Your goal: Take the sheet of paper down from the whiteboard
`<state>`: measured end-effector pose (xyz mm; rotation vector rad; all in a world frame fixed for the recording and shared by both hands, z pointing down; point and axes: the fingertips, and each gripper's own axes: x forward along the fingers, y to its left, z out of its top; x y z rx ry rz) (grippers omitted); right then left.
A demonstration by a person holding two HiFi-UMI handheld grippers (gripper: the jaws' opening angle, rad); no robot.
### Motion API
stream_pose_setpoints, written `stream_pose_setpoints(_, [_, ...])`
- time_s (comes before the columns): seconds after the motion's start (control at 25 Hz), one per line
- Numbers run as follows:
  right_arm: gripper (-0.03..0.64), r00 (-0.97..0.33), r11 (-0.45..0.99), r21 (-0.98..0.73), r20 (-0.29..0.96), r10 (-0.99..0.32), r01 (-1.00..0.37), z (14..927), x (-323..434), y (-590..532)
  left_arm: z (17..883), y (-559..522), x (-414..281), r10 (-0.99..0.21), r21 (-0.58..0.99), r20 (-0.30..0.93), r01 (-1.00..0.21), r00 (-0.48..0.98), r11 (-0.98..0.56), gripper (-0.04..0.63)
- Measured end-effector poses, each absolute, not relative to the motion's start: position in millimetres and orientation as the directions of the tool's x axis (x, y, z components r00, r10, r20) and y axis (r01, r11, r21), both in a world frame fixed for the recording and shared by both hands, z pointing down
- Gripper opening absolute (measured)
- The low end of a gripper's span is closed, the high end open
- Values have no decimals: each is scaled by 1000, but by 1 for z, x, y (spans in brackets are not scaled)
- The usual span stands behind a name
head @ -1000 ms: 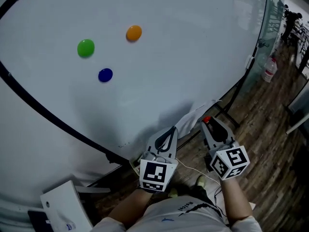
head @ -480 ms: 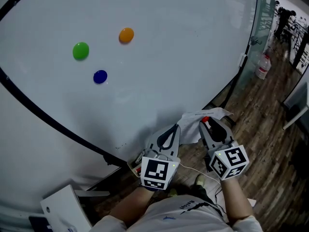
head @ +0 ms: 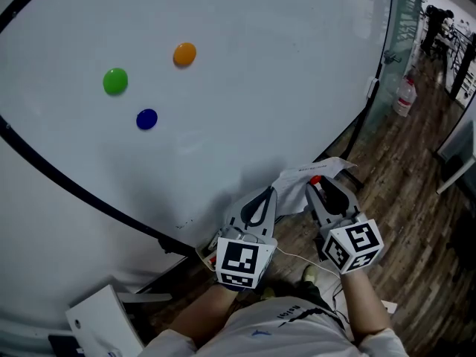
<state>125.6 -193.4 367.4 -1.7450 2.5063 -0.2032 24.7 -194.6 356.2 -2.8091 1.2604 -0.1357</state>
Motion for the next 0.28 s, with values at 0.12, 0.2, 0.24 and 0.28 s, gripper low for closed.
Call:
stream_pose_setpoints(0.12, [130,-347,341,-152,9,-938,-928,367,128,-193,355,-195,26,-749,-86,52,-744,661,-663,12])
stream_pose_setpoints(0.2, [130,-346,341,-149,9,-938,-928,366,129,-194,354,-195,27,-749,-84,50,-744,661,-663,12])
stream_pose_setpoints(0.24, [130,-346,341,-148,8,-938,-928,366,129,-194,353,-195,28,-749,-83,49,-744,661,-663,12])
stream_pose_setpoints(0.28, [130,-345,341,-147,8,-938,-929,366,130,-194,353,-195,29,-748,-83,48,-744,661,-663,12])
